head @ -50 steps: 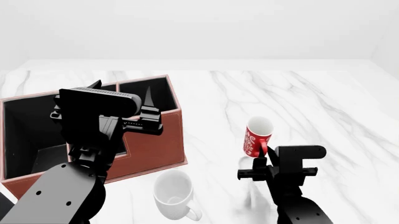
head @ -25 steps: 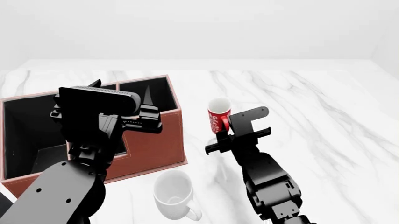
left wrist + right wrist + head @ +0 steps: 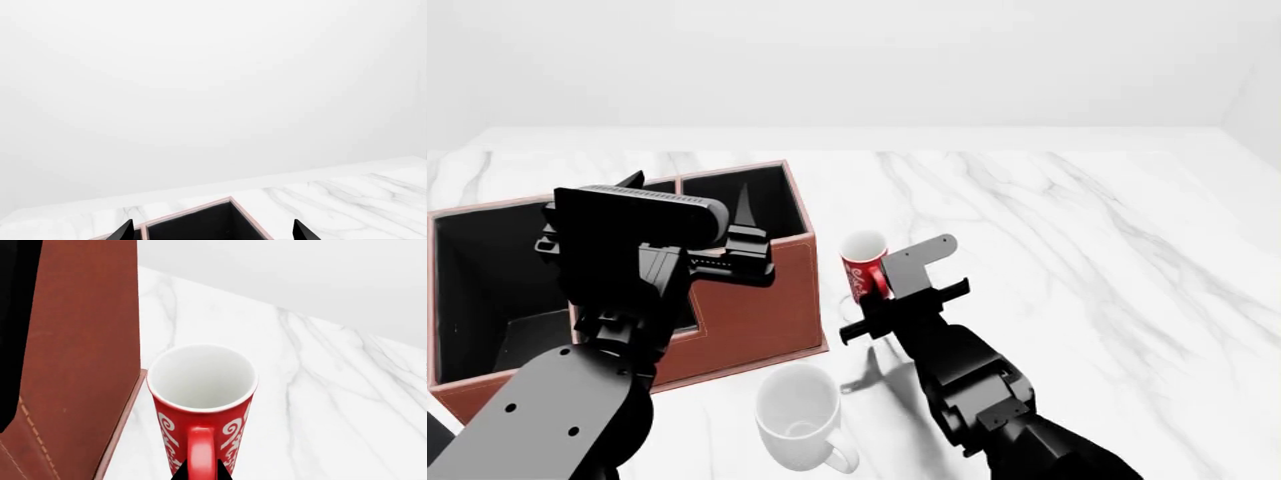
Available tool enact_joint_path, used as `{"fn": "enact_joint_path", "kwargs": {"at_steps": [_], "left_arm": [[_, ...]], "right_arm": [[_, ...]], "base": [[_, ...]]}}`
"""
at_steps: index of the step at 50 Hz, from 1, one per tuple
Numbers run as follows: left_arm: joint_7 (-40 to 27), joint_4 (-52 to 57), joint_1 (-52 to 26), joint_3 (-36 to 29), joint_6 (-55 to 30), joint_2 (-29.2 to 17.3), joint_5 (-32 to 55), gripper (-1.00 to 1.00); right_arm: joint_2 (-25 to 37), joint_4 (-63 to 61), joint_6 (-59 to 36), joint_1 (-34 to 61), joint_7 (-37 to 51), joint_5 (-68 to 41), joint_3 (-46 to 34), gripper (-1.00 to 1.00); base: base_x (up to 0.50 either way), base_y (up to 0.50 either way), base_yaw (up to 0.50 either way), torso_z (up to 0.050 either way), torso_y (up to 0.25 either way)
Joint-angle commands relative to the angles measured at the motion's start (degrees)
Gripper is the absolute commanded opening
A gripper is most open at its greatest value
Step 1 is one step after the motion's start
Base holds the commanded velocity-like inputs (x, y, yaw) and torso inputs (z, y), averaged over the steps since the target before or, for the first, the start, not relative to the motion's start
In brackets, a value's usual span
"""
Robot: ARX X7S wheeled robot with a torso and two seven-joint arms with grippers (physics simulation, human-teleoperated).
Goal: Pick up the red mug and place it to the right of the caddy.
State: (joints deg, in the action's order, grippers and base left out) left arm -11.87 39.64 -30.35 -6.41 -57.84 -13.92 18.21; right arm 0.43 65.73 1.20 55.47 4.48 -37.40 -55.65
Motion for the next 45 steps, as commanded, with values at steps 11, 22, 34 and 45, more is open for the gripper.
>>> {"fn": "enact_joint_path", "kwargs": {"at_steps": [11, 22, 34, 45], "left_arm": [[-0.5, -0.3, 0.2, -0.1, 0.4, -0.3, 0.5, 1.0], [-0.6, -0.4, 0.2, -0.1, 0.6, -0.5, 0.8, 1.0], [-0.9, -0.5, 0.4, 0.0, 0.8, -0.7, 1.1, 1.0], [-1.1, -0.6, 0.8, -0.1, 1.3, -0.9, 1.3, 1.0]], "right_arm": [[-0.4, 4.8, 1.6, 3.7, 1.6, -17.0, -19.6, -1.0], [-0.4, 4.9, 1.8, 4.1, 1.8, -21.0, -24.0, -1.0], [-0.4, 5.3, 2.3, 4.3, 1.4, -23.6, -26.0, 1.0], [0.9, 3.4, 1.8, 4.1, 2.3, -24.0, -26.9, 1.0]], "base": [[0.0, 0.0, 0.0, 0.0, 0.001], [0.0, 0.0, 0.0, 0.0, 0.0], [0.0, 0.0, 0.0, 0.0, 0.0], [0.0, 0.0, 0.0, 0.0, 0.0]]}}
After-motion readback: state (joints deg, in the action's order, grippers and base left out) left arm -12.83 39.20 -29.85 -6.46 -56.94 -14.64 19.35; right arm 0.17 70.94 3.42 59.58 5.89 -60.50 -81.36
